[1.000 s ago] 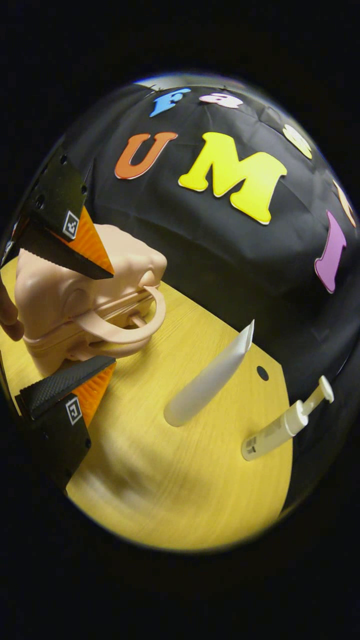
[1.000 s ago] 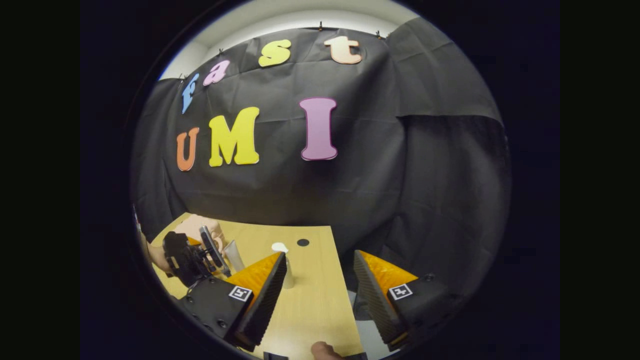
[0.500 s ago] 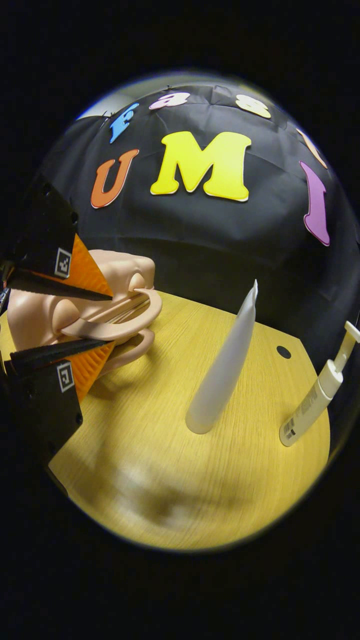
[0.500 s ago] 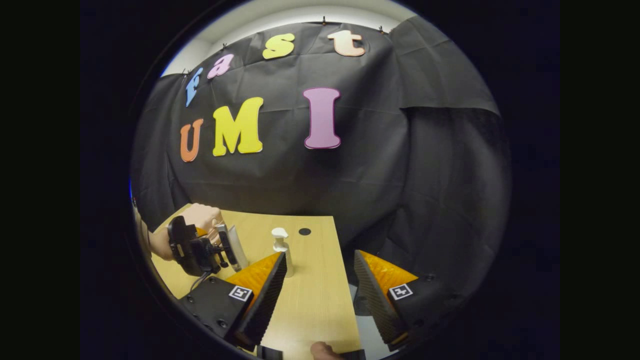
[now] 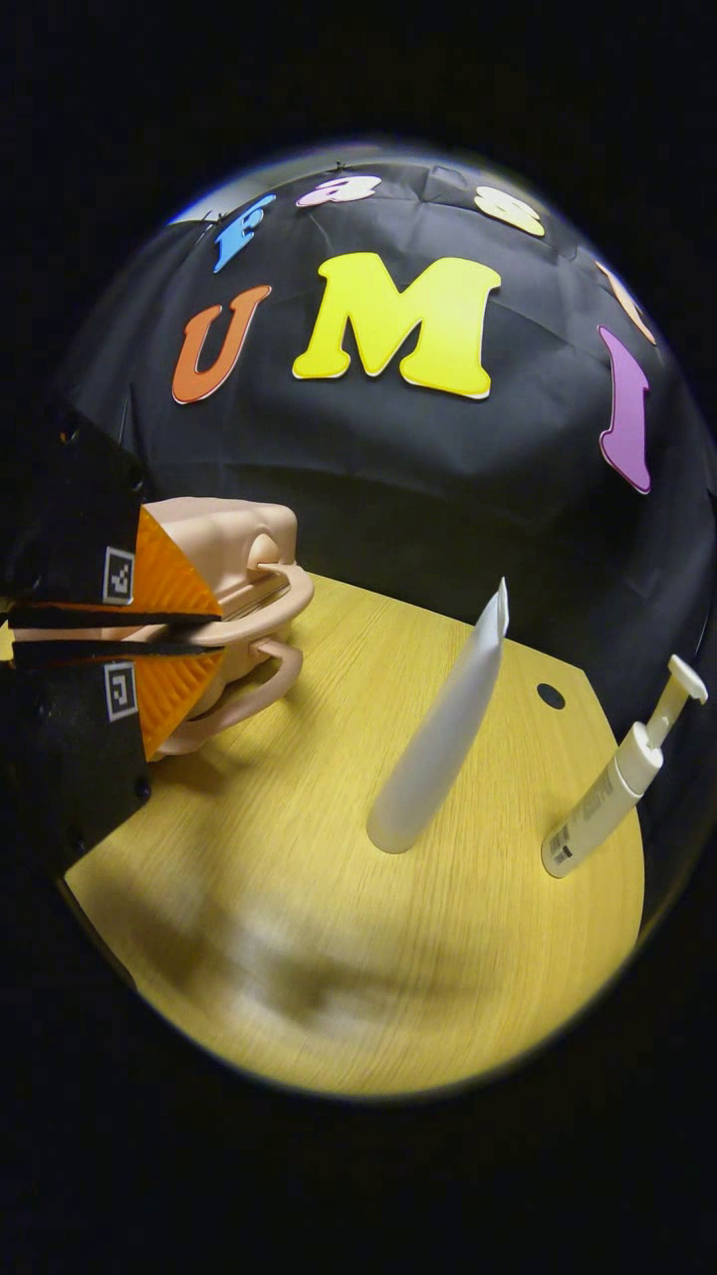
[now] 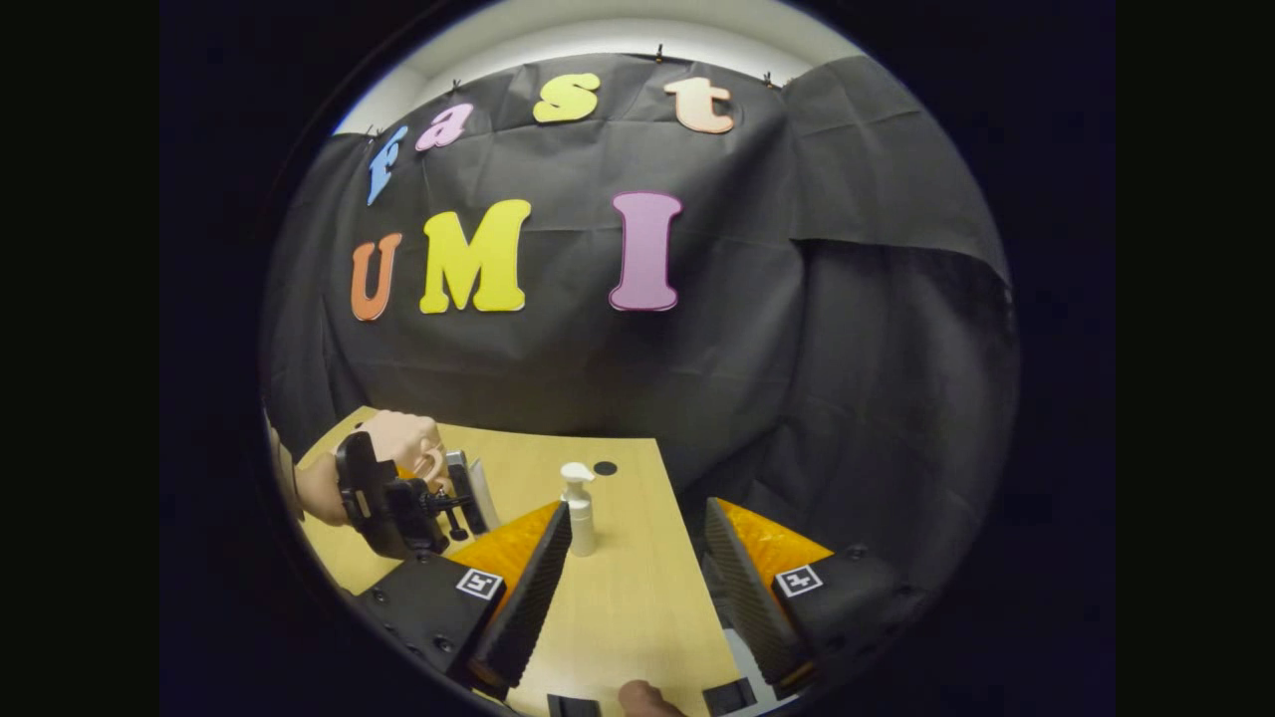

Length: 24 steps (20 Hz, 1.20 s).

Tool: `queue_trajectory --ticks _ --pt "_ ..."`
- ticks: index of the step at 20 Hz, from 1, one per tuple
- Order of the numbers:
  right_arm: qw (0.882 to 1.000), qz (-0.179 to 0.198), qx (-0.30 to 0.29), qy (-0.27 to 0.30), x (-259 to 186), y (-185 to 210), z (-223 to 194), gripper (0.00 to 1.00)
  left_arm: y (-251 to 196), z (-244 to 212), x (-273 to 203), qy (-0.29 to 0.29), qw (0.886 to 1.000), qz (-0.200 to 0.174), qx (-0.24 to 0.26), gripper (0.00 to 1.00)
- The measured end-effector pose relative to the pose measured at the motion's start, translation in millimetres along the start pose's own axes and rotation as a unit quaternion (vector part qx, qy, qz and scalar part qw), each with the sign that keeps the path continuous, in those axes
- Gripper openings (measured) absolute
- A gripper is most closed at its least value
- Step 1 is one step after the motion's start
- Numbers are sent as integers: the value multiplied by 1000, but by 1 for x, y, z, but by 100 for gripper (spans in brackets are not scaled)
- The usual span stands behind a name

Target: First open the suitcase, pack the skin care products into it, and then close the suitcase.

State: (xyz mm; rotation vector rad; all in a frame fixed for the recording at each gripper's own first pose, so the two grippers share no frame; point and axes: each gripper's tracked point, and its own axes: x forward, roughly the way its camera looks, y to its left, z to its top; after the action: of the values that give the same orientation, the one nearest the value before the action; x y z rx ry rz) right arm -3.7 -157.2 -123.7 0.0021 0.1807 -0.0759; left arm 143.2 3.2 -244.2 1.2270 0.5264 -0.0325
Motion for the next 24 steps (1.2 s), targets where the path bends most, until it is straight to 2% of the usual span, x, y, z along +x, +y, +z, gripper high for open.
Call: queue_trajectory --ticks 1,6,9,13,16,20,24 --pt "1000 -4 0 -2 -1 5 3 81 1 0 -1 -3 1000 -8 -11 3" --pt "1000 -22 -1 -4 -6 36 18 80 32 -4 -23 -27 995 -41 -89 3" --pt "1000 -23 1 -12 -12 63 35 80 72 -9 -40 -52 987 -45 -145 3" --pt "1000 -14 -17 -11 -12 103 45 81 135 -38 -55 -74 971 -39 -224 3" --pt "1000 -5 -28 -14 -11 139 55 80 181 -72 -64 -81 962 -16 -260 2" --pt "999 10 -41 -17 -5 186 66 81 233 -138 -58 -78 952 16 -297 3" --pt "998 21 -48 -15 1 227 72 80 261 -210 -43 -78 942 28 -327 3"
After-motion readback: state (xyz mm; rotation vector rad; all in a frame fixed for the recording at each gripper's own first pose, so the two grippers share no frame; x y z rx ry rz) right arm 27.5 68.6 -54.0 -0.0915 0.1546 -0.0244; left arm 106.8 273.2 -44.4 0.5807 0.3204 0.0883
